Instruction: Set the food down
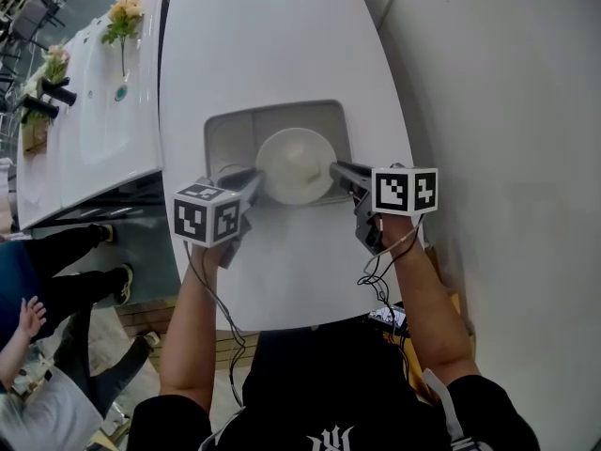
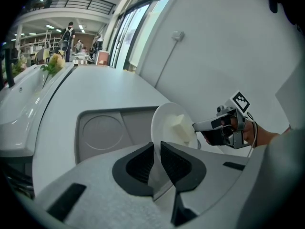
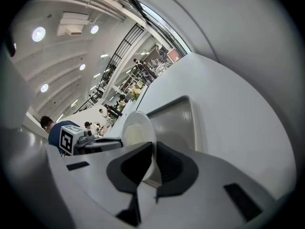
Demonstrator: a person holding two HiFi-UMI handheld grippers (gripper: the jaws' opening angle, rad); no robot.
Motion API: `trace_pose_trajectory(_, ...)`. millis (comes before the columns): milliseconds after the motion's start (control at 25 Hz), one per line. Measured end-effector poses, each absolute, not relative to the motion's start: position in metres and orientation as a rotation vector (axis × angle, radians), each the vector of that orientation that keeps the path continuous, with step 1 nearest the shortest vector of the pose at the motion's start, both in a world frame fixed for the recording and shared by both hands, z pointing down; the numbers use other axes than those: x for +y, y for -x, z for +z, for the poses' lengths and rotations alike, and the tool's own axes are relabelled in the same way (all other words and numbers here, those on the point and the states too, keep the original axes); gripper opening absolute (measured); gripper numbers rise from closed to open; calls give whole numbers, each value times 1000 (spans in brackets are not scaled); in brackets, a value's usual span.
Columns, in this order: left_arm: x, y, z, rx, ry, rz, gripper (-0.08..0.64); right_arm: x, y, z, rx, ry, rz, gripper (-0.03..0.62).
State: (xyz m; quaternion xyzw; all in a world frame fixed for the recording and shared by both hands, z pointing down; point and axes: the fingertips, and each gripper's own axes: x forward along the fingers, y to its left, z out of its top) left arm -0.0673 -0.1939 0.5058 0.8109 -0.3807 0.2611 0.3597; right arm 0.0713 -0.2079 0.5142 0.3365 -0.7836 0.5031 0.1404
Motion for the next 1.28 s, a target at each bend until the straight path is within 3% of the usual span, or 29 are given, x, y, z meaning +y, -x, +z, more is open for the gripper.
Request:
trace_pose_trajectory(560,-204,66,530,-1000,-2065,745,44,-217,-72,535,-2212,-996,1400,25)
trace_pose_trajectory(1280,-203,63,541,-1053,-2098,915,48,-216,-68,548,-2162,-1003,1027,31)
